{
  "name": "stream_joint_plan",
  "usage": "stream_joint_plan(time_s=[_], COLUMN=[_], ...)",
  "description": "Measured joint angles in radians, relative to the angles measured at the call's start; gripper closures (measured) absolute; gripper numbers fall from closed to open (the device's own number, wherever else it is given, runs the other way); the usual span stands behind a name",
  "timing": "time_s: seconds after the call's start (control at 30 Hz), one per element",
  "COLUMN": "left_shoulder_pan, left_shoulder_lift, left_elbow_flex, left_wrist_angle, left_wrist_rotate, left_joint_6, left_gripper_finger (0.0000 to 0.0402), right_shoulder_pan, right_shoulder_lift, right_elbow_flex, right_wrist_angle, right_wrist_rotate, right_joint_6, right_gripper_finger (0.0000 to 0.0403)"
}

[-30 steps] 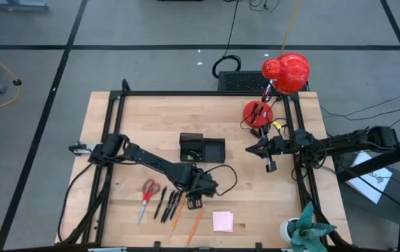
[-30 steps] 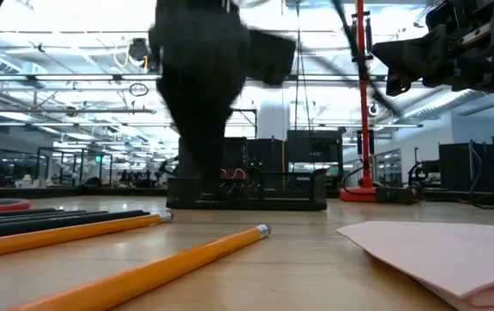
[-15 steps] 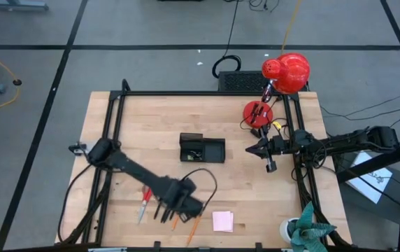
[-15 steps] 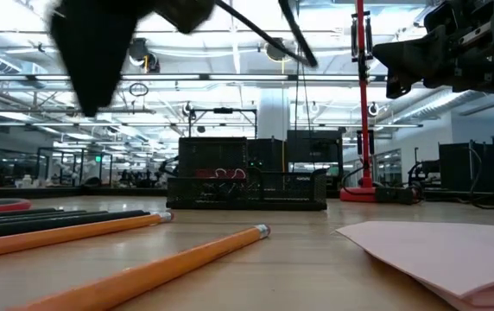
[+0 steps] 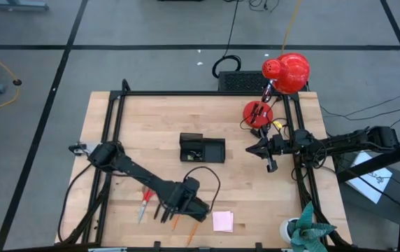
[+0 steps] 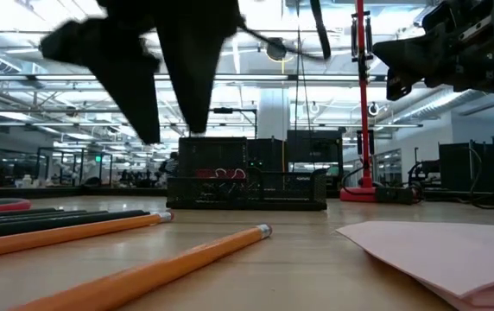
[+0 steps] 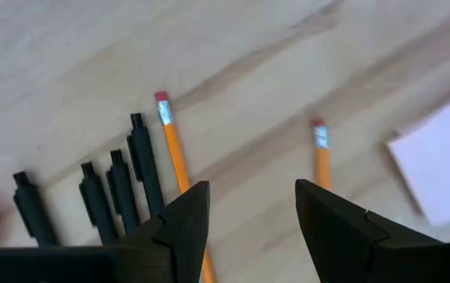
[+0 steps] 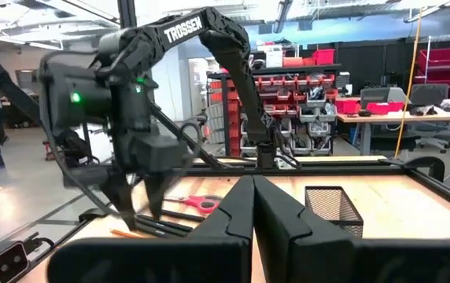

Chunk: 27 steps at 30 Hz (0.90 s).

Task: Pick and place office supplies into organizer
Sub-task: Put the left pencil into the desk organizer

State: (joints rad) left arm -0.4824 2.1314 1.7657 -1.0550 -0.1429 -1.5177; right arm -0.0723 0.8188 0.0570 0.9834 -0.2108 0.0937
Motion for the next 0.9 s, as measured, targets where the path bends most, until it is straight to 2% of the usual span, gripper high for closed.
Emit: stream_joint_plan(time_s=[0.23,0.9], left_shoulder_pan=[0.014,0.016], left_shoulder_lift=[0.059,0.074], left_elbow_flex=[0.0,0.0], left_wrist_angle=[0.001,-0.062], left_wrist_rotate=[0.064,0.065], left_joint_6=[0.02,0.03], left_gripper_finger=[0.0206,0.0206], right_shoulder_pan=[0.0,0.0], right_shoulder_lift=[0.001,0.0], right_elbow_flex=[0.0,0.0], right_wrist_angle=[-0.05,-0.015], right_wrist_rotate=[-0.003,-0.001], right_joint_6=[0.018,-0.001], right_gripper_finger=[0.0403,0.0403])
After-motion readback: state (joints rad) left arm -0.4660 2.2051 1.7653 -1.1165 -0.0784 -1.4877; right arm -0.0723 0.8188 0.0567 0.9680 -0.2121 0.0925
